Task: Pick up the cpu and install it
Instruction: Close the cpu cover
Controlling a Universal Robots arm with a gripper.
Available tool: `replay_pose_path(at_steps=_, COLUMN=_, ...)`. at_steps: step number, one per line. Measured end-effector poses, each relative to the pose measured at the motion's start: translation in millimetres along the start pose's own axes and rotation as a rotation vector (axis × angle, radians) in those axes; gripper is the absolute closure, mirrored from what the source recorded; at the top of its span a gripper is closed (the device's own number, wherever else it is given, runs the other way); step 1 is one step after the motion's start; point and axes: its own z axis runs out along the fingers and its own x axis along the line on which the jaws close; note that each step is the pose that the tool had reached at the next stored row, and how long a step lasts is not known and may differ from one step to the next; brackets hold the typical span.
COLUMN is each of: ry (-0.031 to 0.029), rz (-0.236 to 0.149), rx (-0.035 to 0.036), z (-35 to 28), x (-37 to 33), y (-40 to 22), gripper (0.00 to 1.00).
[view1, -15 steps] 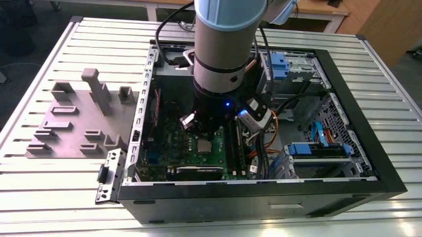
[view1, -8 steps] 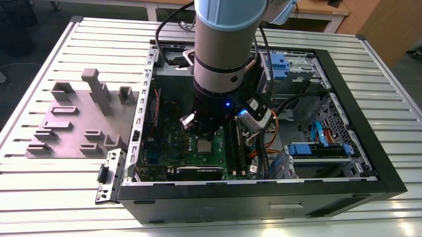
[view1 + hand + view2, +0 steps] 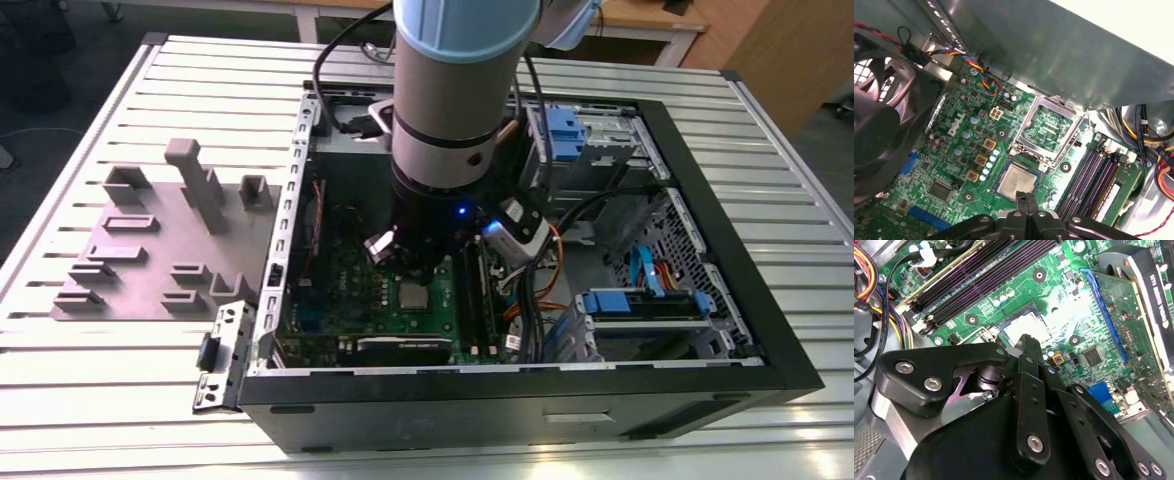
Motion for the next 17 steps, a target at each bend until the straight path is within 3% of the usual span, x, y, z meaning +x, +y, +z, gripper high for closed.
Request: replay_pose_path(at_steps=17, ry=0.0013, rz=-0.300, rx=-0.0002, z=1.7, x=0.0, y=0.0, gripper=0.89)
